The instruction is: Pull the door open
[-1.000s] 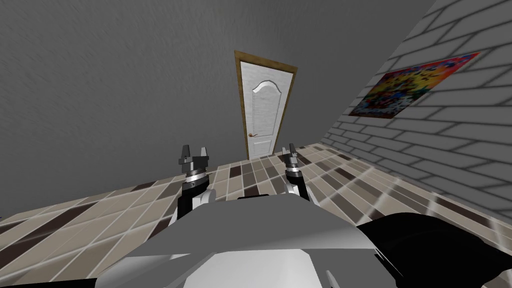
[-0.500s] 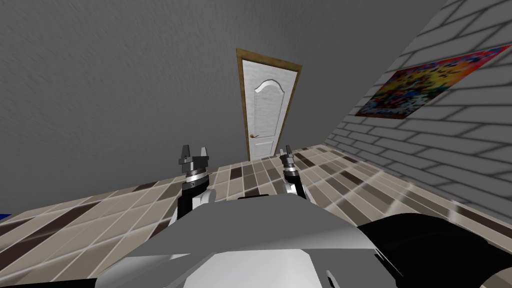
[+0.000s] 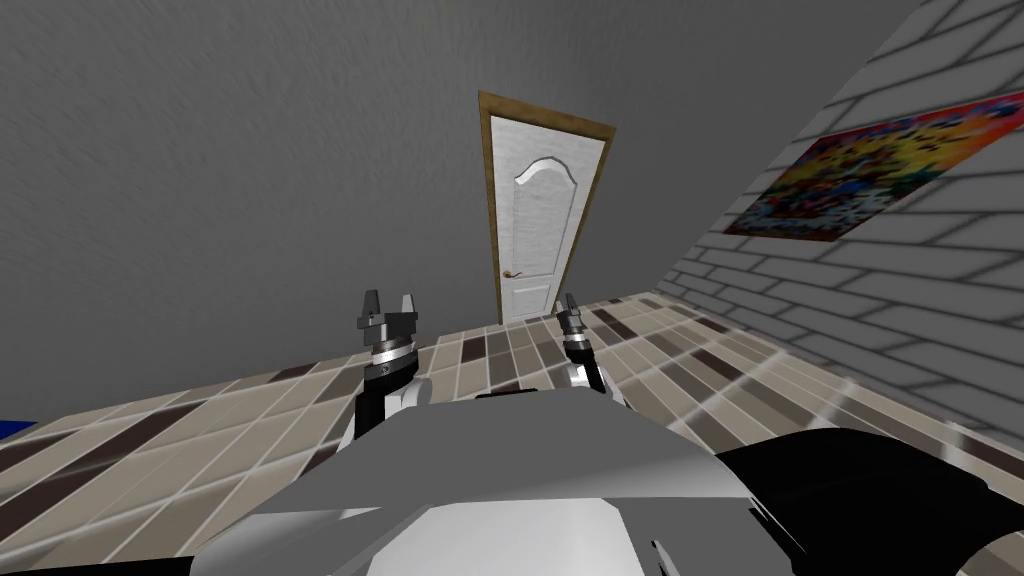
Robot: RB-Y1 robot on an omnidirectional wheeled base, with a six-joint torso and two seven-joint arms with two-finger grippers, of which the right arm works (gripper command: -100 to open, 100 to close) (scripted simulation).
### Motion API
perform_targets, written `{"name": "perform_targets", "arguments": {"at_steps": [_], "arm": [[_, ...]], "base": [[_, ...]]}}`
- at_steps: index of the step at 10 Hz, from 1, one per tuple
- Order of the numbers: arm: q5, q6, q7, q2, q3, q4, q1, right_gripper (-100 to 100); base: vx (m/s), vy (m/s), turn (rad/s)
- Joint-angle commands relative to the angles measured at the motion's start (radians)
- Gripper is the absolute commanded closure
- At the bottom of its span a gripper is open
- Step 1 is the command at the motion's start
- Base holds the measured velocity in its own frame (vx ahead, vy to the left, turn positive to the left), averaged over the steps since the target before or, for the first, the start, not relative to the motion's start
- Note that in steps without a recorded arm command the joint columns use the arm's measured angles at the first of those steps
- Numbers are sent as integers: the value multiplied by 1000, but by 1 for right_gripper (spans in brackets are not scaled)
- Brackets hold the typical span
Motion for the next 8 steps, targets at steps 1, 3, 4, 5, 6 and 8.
{"name": "perform_targets", "arguments": {"at_steps": [1, 3, 4, 5, 6, 8], "arm": [[-5, -11, -4, -10, -2, 47, -14, -100], [-10, -15, -6, -19, -3, 99, -36, -100], [-12, -18, -7, -24, -3, 125, -48, -100], [-14, -20, -8, -28, -3, 153, -60, -100], [-17, -22, -9, -33, -3, 181, -72, -100], [-21, -26, -11, -42, -4, 235, -95, -100]], "base": [[106, 28, 46], [93, 37, 51], [96, 27, 45], [107, 27, 47], [111, 27, 51], [106, 26, 45]]}}
